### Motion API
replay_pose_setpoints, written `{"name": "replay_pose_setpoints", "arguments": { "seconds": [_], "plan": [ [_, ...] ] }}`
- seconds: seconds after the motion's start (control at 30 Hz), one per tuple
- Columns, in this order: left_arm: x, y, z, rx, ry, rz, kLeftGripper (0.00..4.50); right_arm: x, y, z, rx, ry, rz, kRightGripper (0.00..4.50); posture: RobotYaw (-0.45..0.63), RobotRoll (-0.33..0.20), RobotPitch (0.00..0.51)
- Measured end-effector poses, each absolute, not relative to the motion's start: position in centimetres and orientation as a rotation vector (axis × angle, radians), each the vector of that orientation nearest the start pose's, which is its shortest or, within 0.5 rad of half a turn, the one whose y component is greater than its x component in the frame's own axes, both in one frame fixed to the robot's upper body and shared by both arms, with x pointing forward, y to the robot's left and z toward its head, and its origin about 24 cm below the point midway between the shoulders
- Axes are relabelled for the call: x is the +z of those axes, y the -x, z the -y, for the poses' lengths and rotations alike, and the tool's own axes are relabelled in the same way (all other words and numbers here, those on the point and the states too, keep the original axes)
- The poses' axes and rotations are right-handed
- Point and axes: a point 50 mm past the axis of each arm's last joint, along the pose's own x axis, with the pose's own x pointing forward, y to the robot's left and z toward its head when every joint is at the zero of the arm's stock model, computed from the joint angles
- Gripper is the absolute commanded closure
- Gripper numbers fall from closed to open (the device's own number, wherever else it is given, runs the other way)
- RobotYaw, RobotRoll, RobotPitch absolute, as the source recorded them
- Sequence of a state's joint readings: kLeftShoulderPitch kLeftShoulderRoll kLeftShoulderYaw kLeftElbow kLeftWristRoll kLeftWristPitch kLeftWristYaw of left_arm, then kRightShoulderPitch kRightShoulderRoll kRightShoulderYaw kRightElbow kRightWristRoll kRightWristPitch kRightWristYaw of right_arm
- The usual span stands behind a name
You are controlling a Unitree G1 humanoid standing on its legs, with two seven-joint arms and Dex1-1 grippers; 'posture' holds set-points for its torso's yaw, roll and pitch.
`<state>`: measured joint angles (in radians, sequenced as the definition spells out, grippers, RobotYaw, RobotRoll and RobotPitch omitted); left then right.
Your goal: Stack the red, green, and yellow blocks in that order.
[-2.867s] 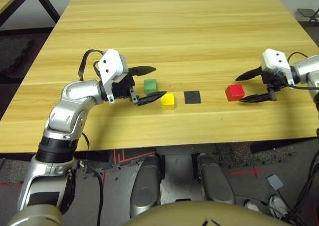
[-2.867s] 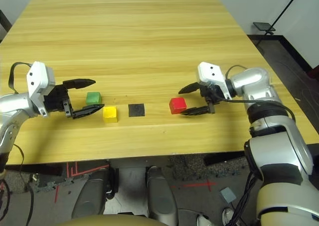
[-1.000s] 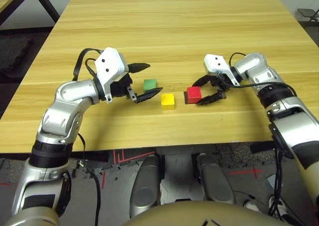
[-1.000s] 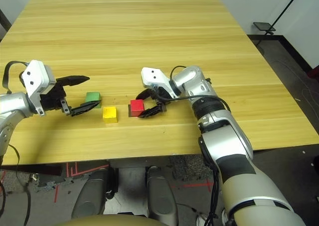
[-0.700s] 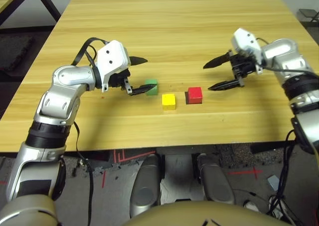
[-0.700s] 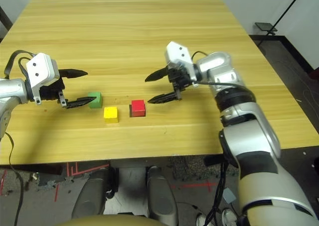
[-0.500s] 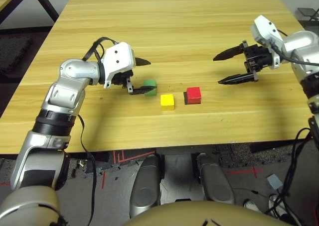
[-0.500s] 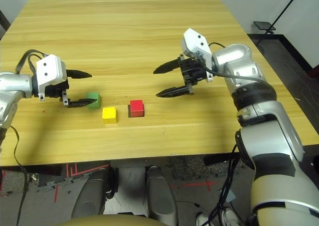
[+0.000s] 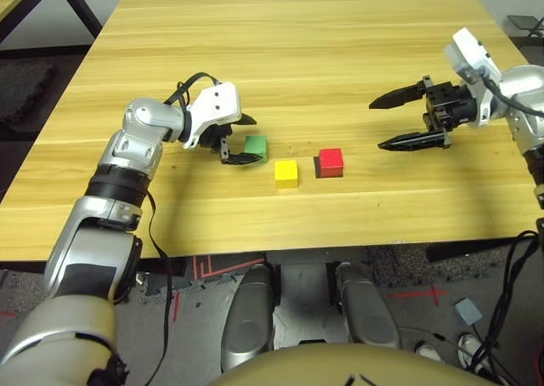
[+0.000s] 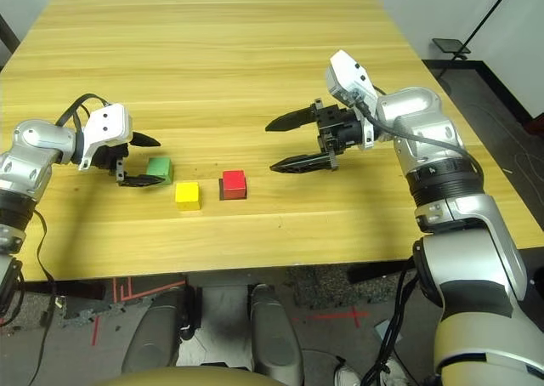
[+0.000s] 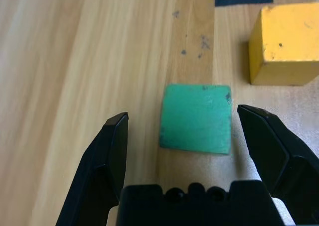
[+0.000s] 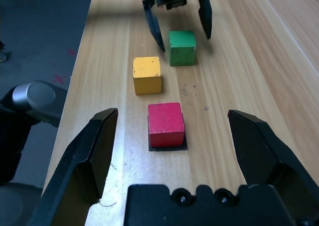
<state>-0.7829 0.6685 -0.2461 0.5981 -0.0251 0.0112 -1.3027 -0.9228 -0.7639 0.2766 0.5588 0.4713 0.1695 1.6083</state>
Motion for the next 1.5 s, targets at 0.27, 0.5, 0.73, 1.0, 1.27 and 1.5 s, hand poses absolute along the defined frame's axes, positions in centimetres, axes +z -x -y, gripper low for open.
{"name": "replay_pose_setpoints", "arguments": {
  "seconds": [0.27,0.5,0.73,1.0,1.27,1.5],
  "plan": [
    [13.8,-34.6,-20.6,-1.217,-0.66,-0.373,2.43,21.1,-33.5,19.9,1.541,0.372,-0.144,0.0,0.2,-0.065,0.129],
    [16.7,-35.6,-19.9,-1.145,-0.66,-0.291,2.43,20.8,-33.5,19.9,1.529,0.367,-0.145,0.0,0.22,-0.052,0.13],
    [21.3,-34.3,-16.4,-1.139,-0.607,-0.204,2.43,19.7,-33.4,20.4,1.513,0.333,-0.166,0.0,0.22,-0.041,0.121],
    [21.7,-31.1,-10.9,-1.214,-0.494,-0.201,2.43,18.8,-33.3,21.0,1.491,0.32,-0.196,0.0,0.21,-0.025,0.132],
    [20.3,-30.6,-8.5,-1.245,-0.493,-0.265,2.43,18.4,-33.3,21.8,1.461,0.306,-0.191,0.0,0.2,-0.005,0.136],
    [18.7,-30.9,-7.4,-1.281,-0.521,-0.326,2.43,18.1,-33.2,22.1,1.448,0.29,-0.191,0.0,0.17,0.005,0.144]
  ]
}}
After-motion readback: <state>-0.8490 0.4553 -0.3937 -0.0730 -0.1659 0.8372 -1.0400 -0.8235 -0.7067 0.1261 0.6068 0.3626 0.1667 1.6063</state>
